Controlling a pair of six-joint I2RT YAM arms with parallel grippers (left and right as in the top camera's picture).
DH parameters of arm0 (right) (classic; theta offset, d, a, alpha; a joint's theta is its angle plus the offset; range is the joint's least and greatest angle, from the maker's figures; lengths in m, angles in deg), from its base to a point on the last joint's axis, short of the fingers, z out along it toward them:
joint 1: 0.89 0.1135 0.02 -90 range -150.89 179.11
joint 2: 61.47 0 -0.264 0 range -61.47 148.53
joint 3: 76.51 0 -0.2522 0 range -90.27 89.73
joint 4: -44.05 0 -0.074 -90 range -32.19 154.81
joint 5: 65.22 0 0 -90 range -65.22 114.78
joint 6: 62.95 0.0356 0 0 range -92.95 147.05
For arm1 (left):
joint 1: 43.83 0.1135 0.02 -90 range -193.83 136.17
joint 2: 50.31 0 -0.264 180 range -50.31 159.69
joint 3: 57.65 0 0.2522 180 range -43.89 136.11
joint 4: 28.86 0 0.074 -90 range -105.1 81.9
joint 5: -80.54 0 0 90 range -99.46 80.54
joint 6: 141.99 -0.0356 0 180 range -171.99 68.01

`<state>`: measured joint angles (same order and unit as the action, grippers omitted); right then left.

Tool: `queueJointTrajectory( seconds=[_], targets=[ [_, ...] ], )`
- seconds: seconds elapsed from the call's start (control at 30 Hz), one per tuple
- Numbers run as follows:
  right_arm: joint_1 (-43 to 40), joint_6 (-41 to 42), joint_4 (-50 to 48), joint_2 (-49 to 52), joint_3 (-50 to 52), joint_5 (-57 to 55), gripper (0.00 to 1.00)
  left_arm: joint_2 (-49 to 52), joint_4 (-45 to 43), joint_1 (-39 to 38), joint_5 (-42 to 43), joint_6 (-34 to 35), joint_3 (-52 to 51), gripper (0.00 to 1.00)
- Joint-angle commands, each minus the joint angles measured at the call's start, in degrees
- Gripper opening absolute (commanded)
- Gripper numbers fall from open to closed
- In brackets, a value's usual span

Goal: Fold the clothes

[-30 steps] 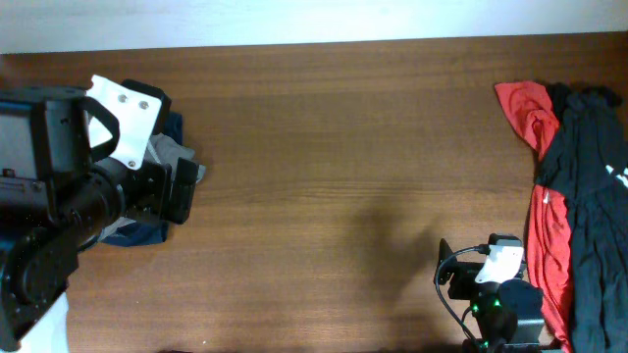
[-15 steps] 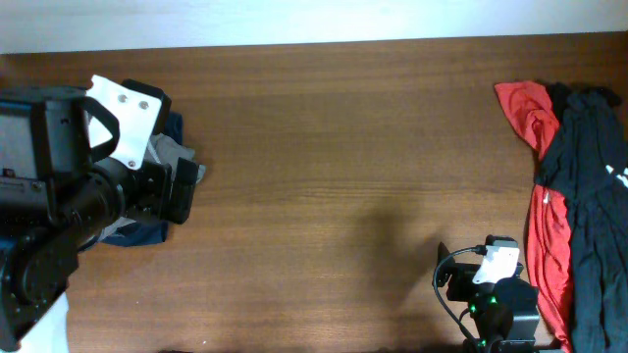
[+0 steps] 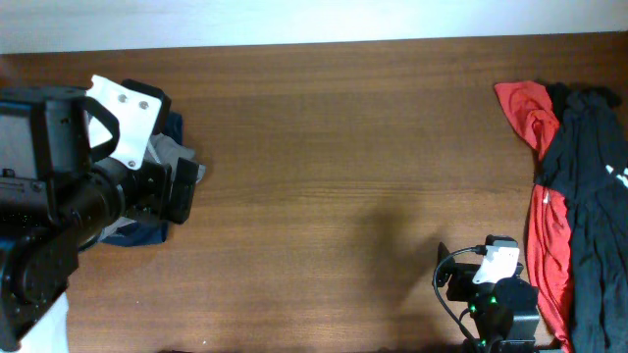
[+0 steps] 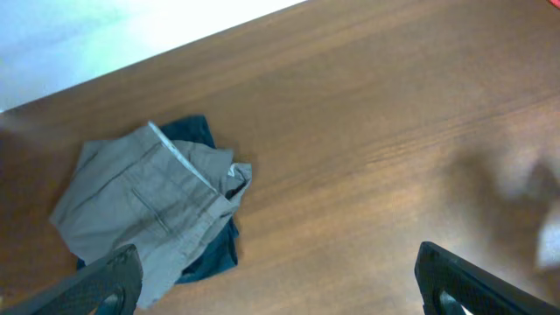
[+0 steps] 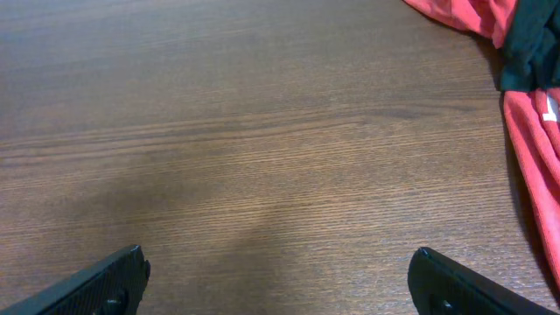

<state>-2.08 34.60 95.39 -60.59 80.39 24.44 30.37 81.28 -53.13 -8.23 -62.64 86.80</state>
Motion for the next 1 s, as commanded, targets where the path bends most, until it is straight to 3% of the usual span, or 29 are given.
queueJointTrajectory(
  seconds=[0.0, 0.2, 0.5, 0.73, 0.97],
  targets=[
    [-0.5, 0.4, -0.1, -0.7, 0.4, 0.3, 0.99, -1.4, -3.8, 1.2, -0.8, 0.5, -0.4, 0.99],
    [-0.5, 0.4, -0.1, -0.7, 0.4, 0.3, 0.99, -10.1, -21.6, 3.9, 1.3, 0.7, -14.2, 0.99],
    [-0.5, 0.4, -0.1, -0.7, 0.4, 0.3, 0.99, -32.8, -52.9, 10.8, 4.6, 0.8, -53.8, 0.99],
    [-0.5, 0.4, -0.1, -0.7, 0.4, 0.3, 0.99, -49.6, -67.2, 11.8, 6.2, 2.5, -79.6, 0.99],
    [-0.5, 0.4, -0.1, -0.7, 0.4, 0.3, 0.99, -64.0, -78.8, 11.8, 12.9, 2.5, -101.1, 0.99]
  ],
)
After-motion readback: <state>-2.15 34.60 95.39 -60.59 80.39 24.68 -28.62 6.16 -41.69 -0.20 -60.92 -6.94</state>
